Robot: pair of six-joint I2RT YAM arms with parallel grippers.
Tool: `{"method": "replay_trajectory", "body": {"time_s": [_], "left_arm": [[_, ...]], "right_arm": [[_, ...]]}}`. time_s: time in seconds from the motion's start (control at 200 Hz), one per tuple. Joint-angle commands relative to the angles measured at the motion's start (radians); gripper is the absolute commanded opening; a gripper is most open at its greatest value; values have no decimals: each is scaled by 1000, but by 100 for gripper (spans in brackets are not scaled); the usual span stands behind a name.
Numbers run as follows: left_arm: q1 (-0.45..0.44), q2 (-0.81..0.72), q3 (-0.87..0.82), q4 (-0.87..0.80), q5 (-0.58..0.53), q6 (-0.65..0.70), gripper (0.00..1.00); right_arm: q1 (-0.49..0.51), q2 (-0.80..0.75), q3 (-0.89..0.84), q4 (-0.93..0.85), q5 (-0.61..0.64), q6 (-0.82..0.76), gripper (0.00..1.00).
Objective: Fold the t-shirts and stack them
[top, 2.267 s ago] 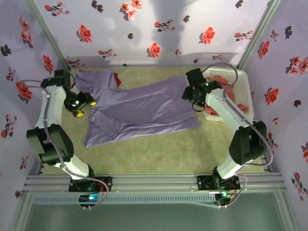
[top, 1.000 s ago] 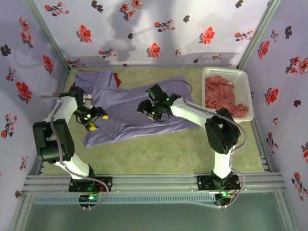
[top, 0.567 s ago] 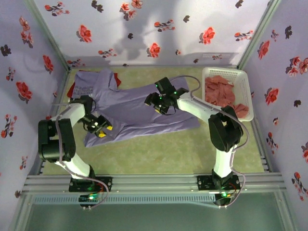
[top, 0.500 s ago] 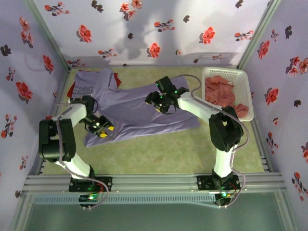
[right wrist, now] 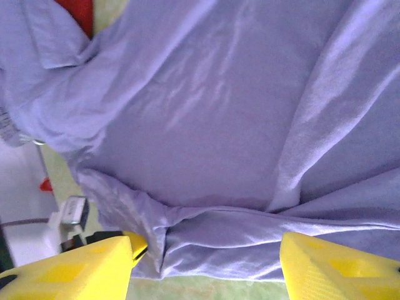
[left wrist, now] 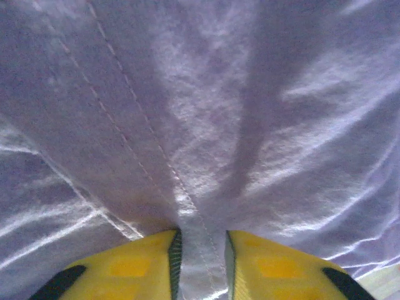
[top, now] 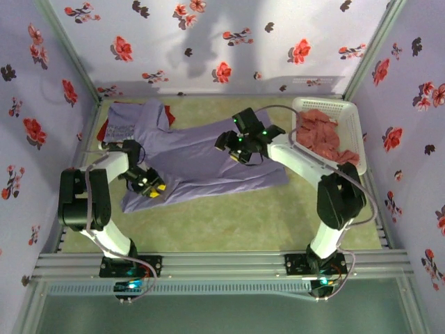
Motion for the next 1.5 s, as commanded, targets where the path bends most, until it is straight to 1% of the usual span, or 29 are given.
{"method": "replay_trajectory", "body": {"time_s": [0.0,0.11,0.245,0.32,0.455,0.63,0.65,0.67,0.685,0.765,0.865,0.965,1.055,1.23,1.365,1.415,1.495], "left_arm": [[-9,3,-20,35,35,-34,16],[-9,-14,18,-12,32,-18,0],[-6,-42,77,-73,7,-7,0],[-6,-52,90,-96,6,-18,0],[-6,-71,62,-120,-8,-25,0],[-5,-157,-1,-91,-17,-50,0],[-5,-153,0,-94,-13,-52,3],[-5,-150,1,-101,-10,-53,10],[-6,-145,4,-106,-6,-55,14],[-14,-129,11,-115,7,-53,24],[-18,-140,-5,-110,7,-64,29],[-18,-144,-25,-94,4,-71,36],[-23,-124,-35,-66,11,-81,36],[-66,-64,-27,-42,9,-92,37],[-80,-30,-32,-7,14,-109,36],[-83,-13,-20,-6,22,-115,32],[-91,-7,5,-13,10,-116,18]], "right_arm": [[-11,-84,-59,-18,48,-7,65],[-11,-118,-122,24,52,22,65],[-14,-109,-171,59,43,18,66],[-23,-78,-165,52,2,8,65],[-24,-56,-165,88,-25,1,65],[-25,-3,-117,90,-66,-13,65],[-25,2,-113,89,-70,-15,65],[-25,6,-110,88,-73,-16,65],[-25,8,-108,87,-72,-16,65],[-25,10,-103,84,-78,-24,65],[-28,8,-103,81,-69,-29,65],[-31,17,-106,96,-79,-20,65],[-30,19,-109,96,-82,-19,65],[-34,-2,-130,100,-71,-25,65],[-41,-10,-141,99,-67,-21,65],[-42,-11,-143,99,-63,-22,66],[-44,-8,-146,96,-64,-26,66]]}}
